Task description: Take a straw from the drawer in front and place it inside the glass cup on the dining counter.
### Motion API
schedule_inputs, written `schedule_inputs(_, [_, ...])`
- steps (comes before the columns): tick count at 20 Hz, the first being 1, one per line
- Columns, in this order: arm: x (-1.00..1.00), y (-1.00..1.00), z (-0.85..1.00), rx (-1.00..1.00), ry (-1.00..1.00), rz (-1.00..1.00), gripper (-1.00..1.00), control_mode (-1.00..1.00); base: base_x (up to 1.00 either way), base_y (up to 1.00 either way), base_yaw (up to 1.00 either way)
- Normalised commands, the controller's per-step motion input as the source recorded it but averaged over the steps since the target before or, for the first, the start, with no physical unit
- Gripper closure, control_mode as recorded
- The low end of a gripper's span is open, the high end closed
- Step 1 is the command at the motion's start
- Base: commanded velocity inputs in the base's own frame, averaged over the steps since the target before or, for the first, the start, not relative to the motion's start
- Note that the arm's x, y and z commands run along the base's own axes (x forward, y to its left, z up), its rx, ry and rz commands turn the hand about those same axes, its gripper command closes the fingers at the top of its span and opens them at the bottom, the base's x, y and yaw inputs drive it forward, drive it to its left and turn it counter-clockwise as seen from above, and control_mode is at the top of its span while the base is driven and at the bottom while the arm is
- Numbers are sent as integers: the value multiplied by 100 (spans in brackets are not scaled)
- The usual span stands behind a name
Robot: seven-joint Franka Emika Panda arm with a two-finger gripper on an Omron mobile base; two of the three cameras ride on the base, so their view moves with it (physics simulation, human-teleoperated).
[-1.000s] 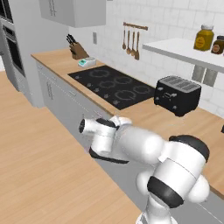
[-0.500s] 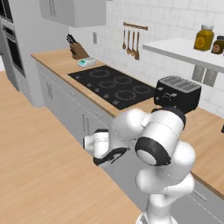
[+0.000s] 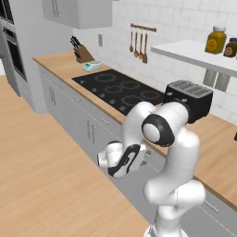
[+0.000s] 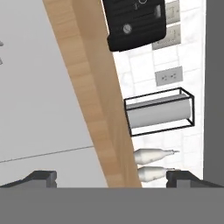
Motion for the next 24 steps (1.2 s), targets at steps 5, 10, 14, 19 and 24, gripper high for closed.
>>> schedule_inputs(5, [11,-40,-6,2,0,4,-100,-100,0,0,0])
schedule_inputs(10, [34,-20,-17,3,3,9,-100,-100,0,0,0])
schedule_inputs(14, [40,-1,-16,0,6,6,-100,-100,0,0,0])
schedule_inputs(19, [36,0,-29,0,10,5,-100,-100,0,0,0])
schedule_inputs(24, [22,-17,-22,0,3,1,-100,-100,0,0,0])
